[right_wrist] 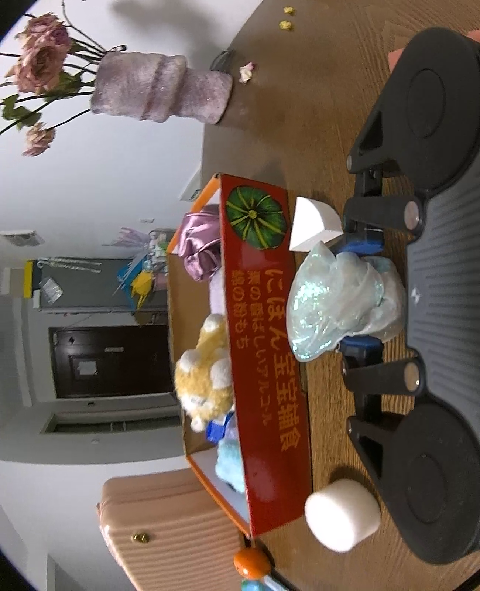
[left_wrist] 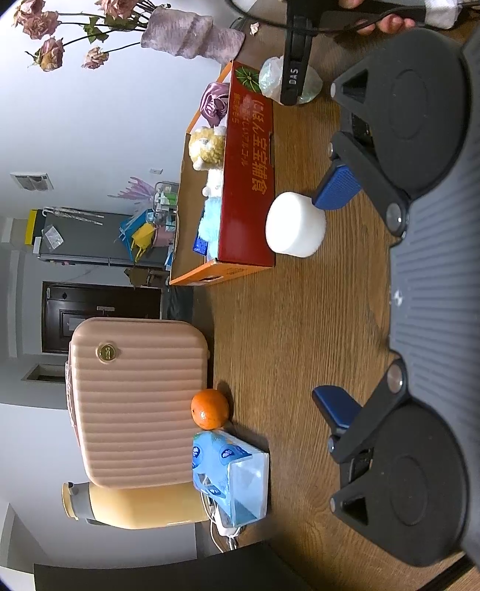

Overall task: Organize soft objects
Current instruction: 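Grasp the iridescent plastic bag with the right tool, then grasp the white round sponge with the left tool while the right tool holds the bag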

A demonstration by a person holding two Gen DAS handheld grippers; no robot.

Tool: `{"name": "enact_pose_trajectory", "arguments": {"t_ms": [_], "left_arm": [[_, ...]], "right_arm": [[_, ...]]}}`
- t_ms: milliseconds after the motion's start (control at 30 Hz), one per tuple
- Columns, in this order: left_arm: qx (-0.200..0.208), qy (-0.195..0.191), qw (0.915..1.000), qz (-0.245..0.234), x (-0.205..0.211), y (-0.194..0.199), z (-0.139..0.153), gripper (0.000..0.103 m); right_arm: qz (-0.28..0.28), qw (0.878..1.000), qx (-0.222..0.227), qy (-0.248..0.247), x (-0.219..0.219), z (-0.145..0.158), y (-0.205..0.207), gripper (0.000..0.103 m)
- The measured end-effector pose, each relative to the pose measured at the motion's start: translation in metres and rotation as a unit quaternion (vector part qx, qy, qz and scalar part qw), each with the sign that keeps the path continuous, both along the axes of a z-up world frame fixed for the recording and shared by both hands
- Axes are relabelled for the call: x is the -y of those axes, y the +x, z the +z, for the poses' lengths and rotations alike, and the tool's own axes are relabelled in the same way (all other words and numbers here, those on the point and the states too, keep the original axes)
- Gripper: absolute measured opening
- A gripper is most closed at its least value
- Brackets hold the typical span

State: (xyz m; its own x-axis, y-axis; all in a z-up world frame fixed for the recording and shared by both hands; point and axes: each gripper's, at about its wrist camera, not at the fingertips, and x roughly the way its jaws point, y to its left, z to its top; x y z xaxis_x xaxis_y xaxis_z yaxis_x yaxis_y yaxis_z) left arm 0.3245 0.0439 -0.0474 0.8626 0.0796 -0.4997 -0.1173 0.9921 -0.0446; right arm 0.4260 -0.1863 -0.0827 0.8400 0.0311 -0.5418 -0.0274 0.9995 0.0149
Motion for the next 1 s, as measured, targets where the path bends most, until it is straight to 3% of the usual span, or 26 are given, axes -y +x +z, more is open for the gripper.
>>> {"name": "enact_pose_trajectory", "arguments": {"t_ms": [500,1000], "left_arm": [[0.014,0.014,0.9997,0.015,0.004,0.012,-0.002,0.103],[-0.013,0.014,0.9998,-0.001,0.035,0.047,-0.011,0.103]], "right_arm": [[0.03,0.998,0.051,0.005,0.003,0.013,-0.029,0.039],[0.042,0.996,0.072,0.031,0.015,0.019,-0.038,0.039]]}}
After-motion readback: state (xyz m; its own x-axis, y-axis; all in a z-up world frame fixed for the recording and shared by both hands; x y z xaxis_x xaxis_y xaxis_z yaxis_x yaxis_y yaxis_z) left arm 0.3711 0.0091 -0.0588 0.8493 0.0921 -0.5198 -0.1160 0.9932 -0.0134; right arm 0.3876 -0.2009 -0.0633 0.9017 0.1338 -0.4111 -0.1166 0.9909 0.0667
